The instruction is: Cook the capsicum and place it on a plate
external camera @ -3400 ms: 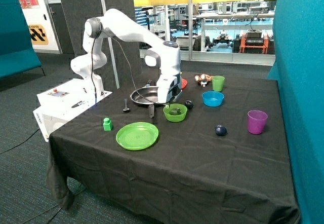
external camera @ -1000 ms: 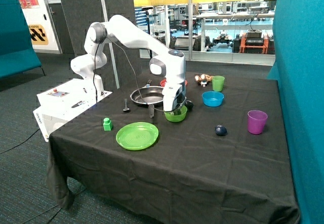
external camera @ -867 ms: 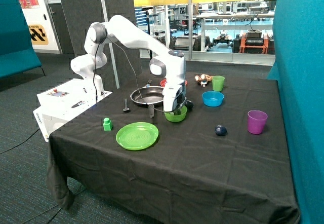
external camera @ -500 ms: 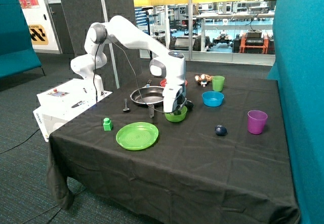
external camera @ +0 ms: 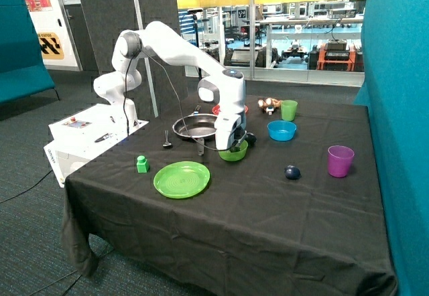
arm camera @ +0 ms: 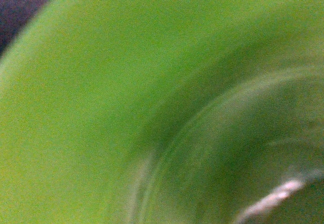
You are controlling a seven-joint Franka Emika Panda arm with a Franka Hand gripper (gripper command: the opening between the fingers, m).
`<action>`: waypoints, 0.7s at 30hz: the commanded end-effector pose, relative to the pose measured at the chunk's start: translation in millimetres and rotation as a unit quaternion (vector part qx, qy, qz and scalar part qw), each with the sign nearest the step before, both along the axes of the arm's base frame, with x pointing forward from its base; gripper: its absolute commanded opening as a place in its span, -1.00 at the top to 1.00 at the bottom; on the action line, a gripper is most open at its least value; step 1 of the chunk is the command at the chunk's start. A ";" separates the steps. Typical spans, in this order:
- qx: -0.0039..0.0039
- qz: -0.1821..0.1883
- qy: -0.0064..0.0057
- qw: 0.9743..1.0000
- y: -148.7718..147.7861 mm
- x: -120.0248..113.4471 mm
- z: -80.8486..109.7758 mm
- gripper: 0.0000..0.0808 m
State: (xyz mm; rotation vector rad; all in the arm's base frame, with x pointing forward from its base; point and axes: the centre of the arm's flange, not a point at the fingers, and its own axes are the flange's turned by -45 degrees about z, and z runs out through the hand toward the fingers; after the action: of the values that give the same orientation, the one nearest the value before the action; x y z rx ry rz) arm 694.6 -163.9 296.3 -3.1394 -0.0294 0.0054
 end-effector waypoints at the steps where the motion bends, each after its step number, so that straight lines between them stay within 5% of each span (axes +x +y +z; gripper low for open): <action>1: -0.001 0.000 -0.002 1.000 3.0 -1.4 -1.9 1.00; 13: -0.001 0.009 -0.002 1.000 13.1 0.0 0.7 1.00; 21: -0.001 0.017 -0.002 1.000 22.4 1.2 27.6 1.00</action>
State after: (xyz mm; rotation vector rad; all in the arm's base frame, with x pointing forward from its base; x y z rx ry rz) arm 696.3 -150.1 301.3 -3.1377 -0.0606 -0.0016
